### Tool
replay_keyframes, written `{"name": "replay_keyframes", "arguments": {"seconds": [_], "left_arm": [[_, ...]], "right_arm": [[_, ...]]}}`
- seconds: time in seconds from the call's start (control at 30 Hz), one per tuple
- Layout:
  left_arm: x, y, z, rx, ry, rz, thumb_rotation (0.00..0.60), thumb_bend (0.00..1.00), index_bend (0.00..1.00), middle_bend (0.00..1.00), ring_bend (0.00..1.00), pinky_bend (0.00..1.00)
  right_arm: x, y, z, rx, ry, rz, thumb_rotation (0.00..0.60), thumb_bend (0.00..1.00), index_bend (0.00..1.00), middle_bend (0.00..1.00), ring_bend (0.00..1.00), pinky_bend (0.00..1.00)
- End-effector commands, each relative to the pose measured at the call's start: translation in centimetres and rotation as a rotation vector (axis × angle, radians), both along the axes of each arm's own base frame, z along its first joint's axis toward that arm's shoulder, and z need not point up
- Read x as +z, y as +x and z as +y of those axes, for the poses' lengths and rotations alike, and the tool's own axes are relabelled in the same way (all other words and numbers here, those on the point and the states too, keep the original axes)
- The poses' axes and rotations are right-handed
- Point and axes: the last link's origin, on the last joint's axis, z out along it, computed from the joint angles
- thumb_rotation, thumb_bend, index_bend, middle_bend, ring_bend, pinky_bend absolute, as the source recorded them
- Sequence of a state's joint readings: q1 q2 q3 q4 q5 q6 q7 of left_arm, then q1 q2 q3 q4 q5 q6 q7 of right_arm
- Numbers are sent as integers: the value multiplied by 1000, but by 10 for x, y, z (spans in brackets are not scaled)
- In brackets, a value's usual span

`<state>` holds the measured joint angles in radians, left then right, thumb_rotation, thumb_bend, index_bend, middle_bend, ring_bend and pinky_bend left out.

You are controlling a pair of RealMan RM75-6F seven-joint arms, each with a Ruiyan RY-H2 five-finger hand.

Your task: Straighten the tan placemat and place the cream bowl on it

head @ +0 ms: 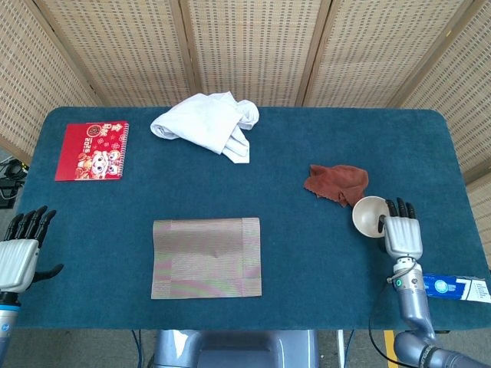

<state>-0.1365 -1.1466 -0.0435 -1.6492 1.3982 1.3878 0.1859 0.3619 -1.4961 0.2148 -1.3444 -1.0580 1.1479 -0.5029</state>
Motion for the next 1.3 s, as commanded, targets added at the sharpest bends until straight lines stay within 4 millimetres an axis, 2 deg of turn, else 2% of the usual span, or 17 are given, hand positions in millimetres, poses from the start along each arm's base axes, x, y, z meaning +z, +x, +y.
{"name": "replay_keyframes", "arguments": {"seconds": [0.03, 0.2, 0.33, 0.47, 0.53, 0.6, 0.67, 0.87, 1.03, 1.13, 1.3], "left_arm": [[0, 0, 0, 1, -3, 2, 600, 52, 0, 0, 0, 0], [0, 0, 0, 2, -1, 2, 600, 52, 0, 0, 0, 0], [0, 0, 0, 1, 0, 2, 600, 52, 0, 0, 0, 0], [0, 0, 0, -1, -3, 4, 600, 52, 0, 0, 0, 0], [0, 1, 0, -4, -2, 5, 600, 52, 0, 0, 0, 0], [1, 2, -1, -9, 2, 3, 600, 52, 0, 0, 0, 0], [1, 2, -1, -12, 2, 2, 600, 52, 0, 0, 0, 0], [-4, 4, -2, -30, -12, 6, 600, 52, 0, 0, 0, 0], [-12, 8, -1, -63, -33, 5, 600, 31, 0, 0, 0, 0], [-23, 10, -1, -97, -47, -12, 600, 0, 0, 0, 0, 0], [-48, 15, -3, -147, -84, -39, 600, 10, 0, 0, 0, 0]], "right_arm": [[-1, 0, 1, -7, 14, 1, 600, 395, 564, 155, 4, 120], [-2, 5, 7, -3, 29, -5, 600, 386, 456, 80, 0, 87], [10, 14, 17, 39, -3, -22, 600, 381, 310, 6, 0, 60], [23, 21, 31, 77, -41, -52, 600, 373, 189, 0, 0, 54], [31, 24, 39, 97, -61, -64, 600, 361, 133, 0, 0, 49], [48, 23, 60, 134, -111, -100, 600, 342, 94, 0, 0, 38], [55, 19, 70, 151, -124, -117, 600, 316, 54, 0, 0, 28], [65, 10, 87, 188, -144, -133, 600, 274, 33, 0, 0, 28], [67, 5, 91, 202, -144, -145, 600, 265, 33, 0, 0, 28], [67, 5, 90, 205, -142, -155, 600, 247, 35, 0, 0, 28], [65, 6, 89, 209, -133, -171, 600, 245, 47, 0, 0, 28]]}}
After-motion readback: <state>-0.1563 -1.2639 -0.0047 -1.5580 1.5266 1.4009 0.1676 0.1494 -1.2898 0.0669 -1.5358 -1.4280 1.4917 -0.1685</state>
